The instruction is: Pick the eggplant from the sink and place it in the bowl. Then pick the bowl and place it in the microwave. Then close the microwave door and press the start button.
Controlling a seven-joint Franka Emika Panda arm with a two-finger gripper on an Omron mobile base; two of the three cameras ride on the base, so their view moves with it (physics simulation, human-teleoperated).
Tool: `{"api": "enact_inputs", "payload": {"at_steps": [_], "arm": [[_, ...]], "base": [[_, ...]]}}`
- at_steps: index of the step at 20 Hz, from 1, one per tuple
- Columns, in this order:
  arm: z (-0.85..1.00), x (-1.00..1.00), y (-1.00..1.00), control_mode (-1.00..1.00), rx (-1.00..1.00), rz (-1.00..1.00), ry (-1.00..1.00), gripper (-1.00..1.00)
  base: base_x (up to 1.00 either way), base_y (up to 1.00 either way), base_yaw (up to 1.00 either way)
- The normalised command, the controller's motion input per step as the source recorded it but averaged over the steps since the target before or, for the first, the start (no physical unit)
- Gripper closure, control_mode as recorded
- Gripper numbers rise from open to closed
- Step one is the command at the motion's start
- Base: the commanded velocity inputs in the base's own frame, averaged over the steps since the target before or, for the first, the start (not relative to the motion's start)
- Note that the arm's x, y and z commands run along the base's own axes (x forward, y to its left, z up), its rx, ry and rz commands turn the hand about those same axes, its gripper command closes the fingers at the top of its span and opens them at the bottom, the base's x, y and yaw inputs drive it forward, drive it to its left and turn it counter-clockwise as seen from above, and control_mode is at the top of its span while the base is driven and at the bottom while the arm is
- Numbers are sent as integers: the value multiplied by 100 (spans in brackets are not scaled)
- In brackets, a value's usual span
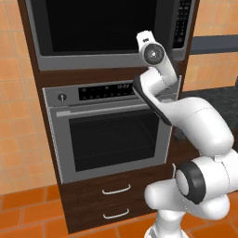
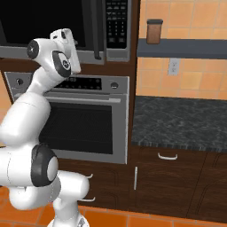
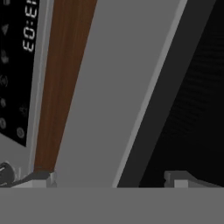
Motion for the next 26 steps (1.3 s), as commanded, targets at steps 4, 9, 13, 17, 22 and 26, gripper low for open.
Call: {"api": "enact_inputs", "payload": {"at_steps": [4,9,13,17,22,26], "arm": [[0,46,-19,-100,0,11,5,-100],[0,55,-12,-100,0,12,8,-100],[0,20,-5,-100,0,14,7,-100],[0,-64,-12,-100,0,17,-3,-100],[2,-100,-25,-100,6,16,-12,-100],[21,-81,-65,-100,23,17,-12,-100]], "base": [[0,0,0],[0,0,0],[0,0,0],[0,0,0],[0,0,0],[0,0,0]]}}
